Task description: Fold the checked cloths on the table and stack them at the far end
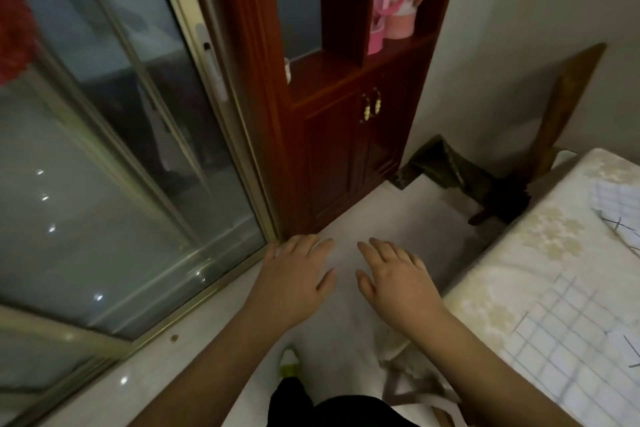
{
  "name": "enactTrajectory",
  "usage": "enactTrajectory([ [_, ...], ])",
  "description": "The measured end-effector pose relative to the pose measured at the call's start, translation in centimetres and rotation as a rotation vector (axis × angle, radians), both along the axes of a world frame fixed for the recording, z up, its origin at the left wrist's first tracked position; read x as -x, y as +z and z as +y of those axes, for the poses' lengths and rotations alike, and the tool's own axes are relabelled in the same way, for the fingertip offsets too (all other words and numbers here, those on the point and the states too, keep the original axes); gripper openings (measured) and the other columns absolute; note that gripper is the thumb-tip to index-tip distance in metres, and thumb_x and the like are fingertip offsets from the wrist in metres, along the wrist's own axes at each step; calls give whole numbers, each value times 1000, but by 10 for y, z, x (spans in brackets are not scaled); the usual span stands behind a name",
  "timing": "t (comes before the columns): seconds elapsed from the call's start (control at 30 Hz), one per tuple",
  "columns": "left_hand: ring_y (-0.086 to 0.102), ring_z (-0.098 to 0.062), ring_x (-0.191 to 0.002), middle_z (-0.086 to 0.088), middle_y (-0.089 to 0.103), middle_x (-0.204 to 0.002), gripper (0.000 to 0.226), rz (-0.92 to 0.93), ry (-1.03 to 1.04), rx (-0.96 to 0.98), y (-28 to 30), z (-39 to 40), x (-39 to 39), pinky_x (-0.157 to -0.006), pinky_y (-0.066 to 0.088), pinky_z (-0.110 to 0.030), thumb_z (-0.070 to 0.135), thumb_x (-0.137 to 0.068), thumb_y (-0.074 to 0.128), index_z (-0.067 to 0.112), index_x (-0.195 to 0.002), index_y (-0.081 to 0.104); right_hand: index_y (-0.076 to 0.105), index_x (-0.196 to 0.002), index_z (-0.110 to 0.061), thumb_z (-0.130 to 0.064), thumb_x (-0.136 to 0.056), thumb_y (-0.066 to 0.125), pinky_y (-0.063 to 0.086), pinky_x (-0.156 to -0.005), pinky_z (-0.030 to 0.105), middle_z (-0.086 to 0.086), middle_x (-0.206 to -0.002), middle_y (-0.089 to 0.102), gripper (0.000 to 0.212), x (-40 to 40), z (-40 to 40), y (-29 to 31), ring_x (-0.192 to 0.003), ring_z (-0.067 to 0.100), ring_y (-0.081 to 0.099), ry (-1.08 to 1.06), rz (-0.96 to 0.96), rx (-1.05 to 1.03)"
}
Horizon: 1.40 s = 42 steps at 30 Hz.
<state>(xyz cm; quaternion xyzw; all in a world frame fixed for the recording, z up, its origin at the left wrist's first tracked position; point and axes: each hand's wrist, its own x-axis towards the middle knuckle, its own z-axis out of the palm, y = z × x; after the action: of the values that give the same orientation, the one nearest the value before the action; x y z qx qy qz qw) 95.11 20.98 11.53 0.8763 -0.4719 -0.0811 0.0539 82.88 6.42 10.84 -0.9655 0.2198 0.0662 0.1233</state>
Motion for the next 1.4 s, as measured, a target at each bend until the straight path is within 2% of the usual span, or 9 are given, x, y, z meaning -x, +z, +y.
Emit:
enactTrajectory([
  [0.2, 40, -17, -136, 4, 48, -144, 70, -41, -202, 40, 2, -51, -86, -115, 25, -48, 56, -88, 14, 26, -145, 41, 33, -151, -23, -48, -100, 36, 26, -114, 40, 5, -155, 36, 56, -72, -32, -1, -141, 25, 34, -157, -8, 64],
  [0.37, 61, -21, -113, 2, 65, -120, 53, -58, -334, 88, 2, -91, -143, -98, 47, -48, 50, -89, 38, 21, -126, 62, 24, -152, -27, -50, -101, 29, 19, -117, 38, 2, -159, 27, 57, -109, -58, 0, -146, 23, 24, -313, 40, 74],
  [0.63, 57, -19, -119, 5, 62, -126, 57, -30, -582, 55, -6, -188, -176, -100, 43, -42, 54, -90, 33, 23, -131, 59, 28, -151, -27, -51, -101, 24, 17, -119, 40, 1, -159, 27, 56, -106, -110, 2, -146, 23, 23, -568, 84, 49],
  [0.8, 51, -20, -126, 3, 57, -132, 64, -25, -759, 34, -13, -271, -166, -107, 36, -44, 56, -90, 24, 23, -137, 52, 36, -148, -25, -48, -99, 33, 23, -117, 40, 0, -154, 37, 54, -86, -160, -14, -143, 23, 31, -723, 53, 54],
  [0.93, 23, -16, -145, 4, 29, -157, 66, -24, -919, -62, -15, -336, -147, -119, 16, -41, 59, -94, 14, 29, -152, 26, 38, -147, -24, -46, -99, 37, 25, -115, 40, 1, -152, 39, 53, -70, -197, -21, -141, 23, 34, -869, 55, 27],
  [1.07, 4, -15, -150, 5, 8, -164, 62, -4, -1063, -154, -14, -391, -116, -121, 4, -41, 56, -100, 26, 32, -155, 12, 69, -116, -17, -46, -81, 42, 53, -85, 40, 4, -116, 69, 53, -45, -222, -25, -105, 26, 66, -1024, 14, 27],
  [1.23, 7, -16, -150, 5, 12, -163, 63, -72, -1248, -147, -16, -453, -73, -121, 5, -39, 58, -97, 20, 32, -155, 15, 72, -107, -17, -42, -74, 50, 57, -76, 39, 2, -102, 72, 46, -15, -246, -28, -92, 24, 70, -1196, 31, 30],
  [1.3, 9, -17, -150, 4, 15, -163, 66, -94, -1335, -135, -15, -475, -51, -121, 6, -39, 58, -95, 17, 31, -154, 18, 72, -108, -18, -42, -72, 59, 56, -77, 39, 2, -105, 72, 45, -2, -256, -27, -94, 23, 70, -1300, 42, 31],
  [1.4, 12, -17, -149, 4, 21, -161, 61, -79, -1467, -122, -15, -508, -15, -120, 8, -40, 54, -98, 26, 28, -153, 23, 61, -127, -18, -41, -85, 59, 47, -96, 42, 4, -128, 64, 47, 15, -271, -27, -117, 26, 60, -1441, 27, 34],
])
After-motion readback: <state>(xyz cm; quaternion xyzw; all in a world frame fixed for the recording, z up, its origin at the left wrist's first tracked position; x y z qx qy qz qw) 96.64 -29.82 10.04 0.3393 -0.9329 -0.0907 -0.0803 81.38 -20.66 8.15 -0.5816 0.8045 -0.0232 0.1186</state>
